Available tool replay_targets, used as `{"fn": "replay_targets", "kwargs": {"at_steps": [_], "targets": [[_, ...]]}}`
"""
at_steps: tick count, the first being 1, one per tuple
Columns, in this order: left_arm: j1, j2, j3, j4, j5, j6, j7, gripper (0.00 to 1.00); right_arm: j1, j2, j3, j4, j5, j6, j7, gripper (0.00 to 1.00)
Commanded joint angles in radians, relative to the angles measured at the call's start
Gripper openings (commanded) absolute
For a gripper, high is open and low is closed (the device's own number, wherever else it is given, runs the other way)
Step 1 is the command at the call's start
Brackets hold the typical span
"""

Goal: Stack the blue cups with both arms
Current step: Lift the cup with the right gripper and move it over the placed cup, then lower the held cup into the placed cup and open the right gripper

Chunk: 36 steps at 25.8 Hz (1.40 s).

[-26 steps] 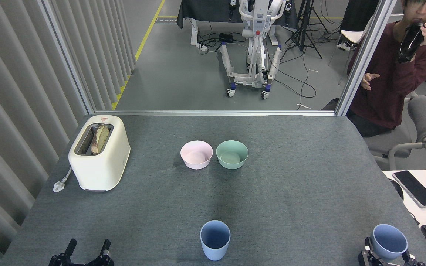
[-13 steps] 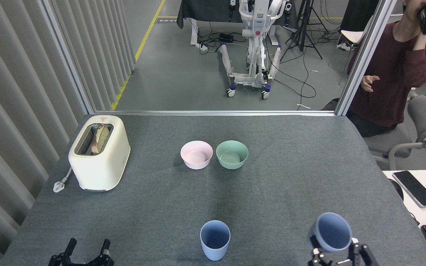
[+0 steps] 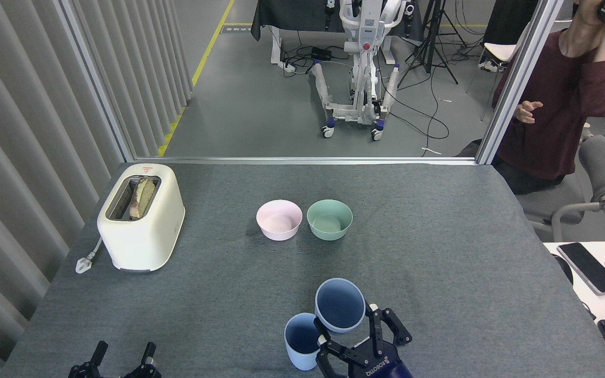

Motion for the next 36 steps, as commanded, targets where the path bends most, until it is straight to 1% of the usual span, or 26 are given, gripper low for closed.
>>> {"fn": "replay_targets", "kwargs": {"at_steps": [1, 6, 12, 14, 15, 16, 17, 18, 19, 24, 31, 32, 33, 35, 36], "targets": [[0.0, -0.001, 0.0, 0.0, 0.001, 0.0, 0.0, 1.0, -0.014, 0.002, 0.038, 0.018, 0.014, 0.006, 0.009, 0.28], [0.0, 0.0, 0.0, 0.0, 0.001, 0.0, 0.0, 1.0, -0.004, 0.004, 0.091, 0.02, 0.031, 0.008, 0.009, 0.28], [0.002, 0.002, 0.0, 0.0, 0.001, 0.0, 0.017, 1.0, -0.003, -0.001, 0.098, 0.026, 0.033, 0.019, 0.013, 0.29], [0.002, 0.003, 0.0, 0.002, 0.001, -0.002, 0.017, 1.0, 0.005, -0.001, 0.097, 0.026, 0.031, 0.022, 0.013, 0.3], [0.002, 0.002, 0.0, 0.002, 0.001, -0.002, 0.017, 1.0, 0.009, -0.001, 0.095, 0.026, 0.031, 0.022, 0.013, 0.33], [0.002, 0.002, 0.0, 0.002, 0.001, -0.002, 0.017, 1.0, 0.011, 0.002, 0.092, 0.027, 0.031, 0.025, 0.013, 0.42], [0.002, 0.002, 0.0, 0.002, 0.001, 0.0, 0.017, 1.0, 0.011, 0.002, 0.091, 0.032, 0.029, 0.034, 0.013, 0.6], [0.002, 0.002, 0.0, 0.002, 0.001, -0.002, 0.017, 1.0, 0.012, 0.002, 0.092, 0.033, 0.028, 0.045, 0.013, 0.9], [0.002, 0.002, 0.0, 0.002, 0.001, 0.0, 0.017, 1.0, 0.012, 0.002, 0.095, 0.035, 0.028, 0.048, 0.013, 1.0], [0.0, 0.002, 0.002, 0.002, 0.001, 0.0, 0.018, 1.0, 0.009, 0.001, 0.097, 0.035, 0.028, 0.045, 0.013, 1.0], [-0.003, 0.002, 0.011, 0.005, 0.002, 0.0, 0.018, 1.0, -0.026, 0.005, 0.088, 0.015, 0.019, 0.048, 0.005, 1.0], [-0.005, 0.002, 0.012, 0.005, 0.001, 0.0, 0.018, 1.0, -0.035, 0.007, 0.078, 0.003, 0.008, 0.053, 0.002, 1.0], [-0.006, 0.002, 0.012, 0.005, 0.001, 0.0, 0.018, 1.0, -0.044, 0.007, 0.052, -0.013, -0.016, 0.068, -0.001, 1.0], [-0.009, 0.0, 0.011, 0.005, 0.001, 0.001, 0.018, 1.0, -0.047, 0.002, -0.075, -0.036, -0.095, 0.112, 0.002, 1.0], [-0.011, 0.0, 0.012, 0.005, 0.001, 0.001, 0.017, 1.0, -0.037, -0.007, -0.143, -0.042, -0.124, 0.123, 0.007, 1.0]]}}
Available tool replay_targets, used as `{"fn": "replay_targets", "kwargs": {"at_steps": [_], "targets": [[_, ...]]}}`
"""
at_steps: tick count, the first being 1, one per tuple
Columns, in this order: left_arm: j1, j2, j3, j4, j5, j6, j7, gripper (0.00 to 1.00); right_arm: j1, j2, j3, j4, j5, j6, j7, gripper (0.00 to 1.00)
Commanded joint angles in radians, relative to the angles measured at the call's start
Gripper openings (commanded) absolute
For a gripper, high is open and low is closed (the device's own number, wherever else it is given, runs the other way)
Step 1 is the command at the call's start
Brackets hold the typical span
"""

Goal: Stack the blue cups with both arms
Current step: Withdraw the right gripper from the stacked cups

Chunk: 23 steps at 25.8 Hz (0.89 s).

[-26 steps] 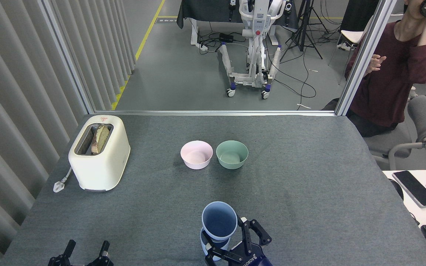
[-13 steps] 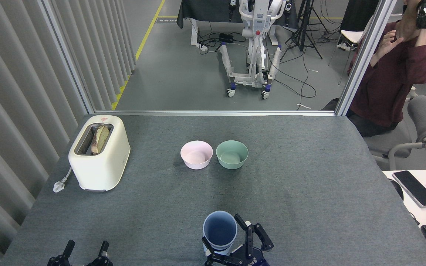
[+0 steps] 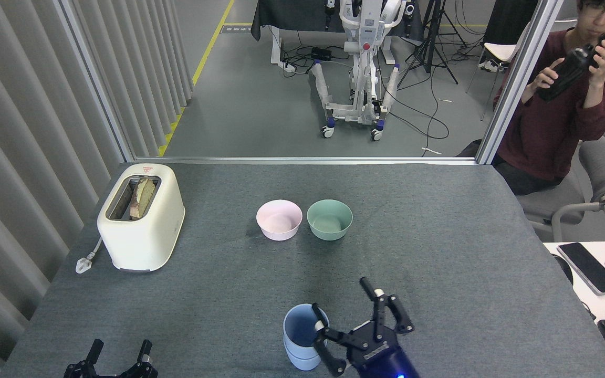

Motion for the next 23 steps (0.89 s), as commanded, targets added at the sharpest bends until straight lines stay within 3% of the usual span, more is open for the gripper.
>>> {"fn": "replay_targets", "kwargs": {"at_steps": [1, 4, 6, 9, 11, 23], "targets": [[-0.004, -0.002, 0.001, 0.0, 0.001, 0.001, -0.003, 1.0, 0.018, -0.017, -0.231, -0.03, -0.103, 0.042, 0.007, 1.0], [-0.001, -0.001, -0.001, 0.0, 0.001, -0.004, -0.011, 1.0, 0.199, -0.066, -0.452, 0.057, -0.124, -0.027, -0.003, 1.0], [0.002, -0.001, -0.001, 0.0, 0.001, -0.007, -0.014, 1.0, 0.286, -0.122, -0.473, 0.074, -0.141, -0.051, -0.052, 1.0], [0.013, -0.007, -0.001, -0.014, 0.002, -0.005, -0.014, 1.0, 0.363, -0.152, -0.519, 0.082, -0.229, -0.044, -0.129, 1.0], [0.064, -0.009, 0.001, -0.06, 0.002, -0.005, -0.015, 1.0, 0.389, -0.158, -0.522, 0.082, -0.261, -0.047, -0.134, 1.0], [0.294, -0.012, 0.021, -0.256, 0.021, -0.047, -0.006, 1.0, 0.409, -0.161, -0.51, 0.071, -0.262, -0.082, -0.141, 1.0]]}}
